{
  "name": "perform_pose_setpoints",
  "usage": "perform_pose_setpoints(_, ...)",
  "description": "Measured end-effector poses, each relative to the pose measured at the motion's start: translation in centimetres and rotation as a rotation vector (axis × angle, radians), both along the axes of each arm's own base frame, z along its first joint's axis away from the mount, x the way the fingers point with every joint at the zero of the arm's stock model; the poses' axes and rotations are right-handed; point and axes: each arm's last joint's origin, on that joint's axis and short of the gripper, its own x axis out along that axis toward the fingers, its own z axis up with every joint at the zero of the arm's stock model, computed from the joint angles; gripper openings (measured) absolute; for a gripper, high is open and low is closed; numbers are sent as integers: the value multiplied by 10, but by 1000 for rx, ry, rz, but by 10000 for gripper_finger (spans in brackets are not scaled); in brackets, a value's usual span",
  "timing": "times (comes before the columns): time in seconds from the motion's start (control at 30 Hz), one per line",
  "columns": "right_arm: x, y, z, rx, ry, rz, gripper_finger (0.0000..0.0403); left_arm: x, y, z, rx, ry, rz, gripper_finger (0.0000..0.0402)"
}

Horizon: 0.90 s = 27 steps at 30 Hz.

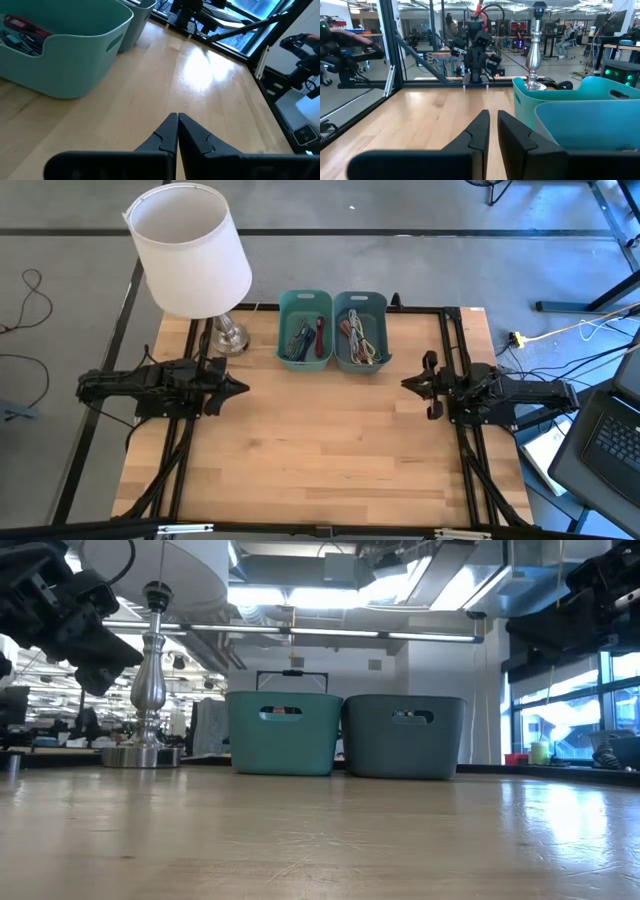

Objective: Pick and place USB-C Cables
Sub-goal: Return to Home Position

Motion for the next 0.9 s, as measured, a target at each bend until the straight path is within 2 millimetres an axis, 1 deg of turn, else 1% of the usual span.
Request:
perform_pose_setpoints(0.07, 0, 0, 0, 0, -1, 0, 40, 0, 0, 0, 0, -3, 4, 7)
perform_pose_setpoints(0.13, 0, 0, 0, 0, -2, 0, 42, 2, 0, 2, 2, -53, 5, 8)
perform_pose_setpoints(0.2, 0, 0, 0, 0, -2, 0, 43, 8, 1, 6, 5, -189, 5, 8)
perform_pose_setpoints(0.27, 0, 0, 0, 0, -2, 0, 43, 12, 1, 4, 5, -329, 5, 8)
perform_pose_setpoints(0.37, 0, 0, -1, -1, -11, 0, 43, 12, 1, 13, 8, -418, 4, 8)
perform_pose_setpoints(0.9, 0, 0, -1, -1, -10, 0, 43, 12, 1, 14, 9, -427, 4, 7)
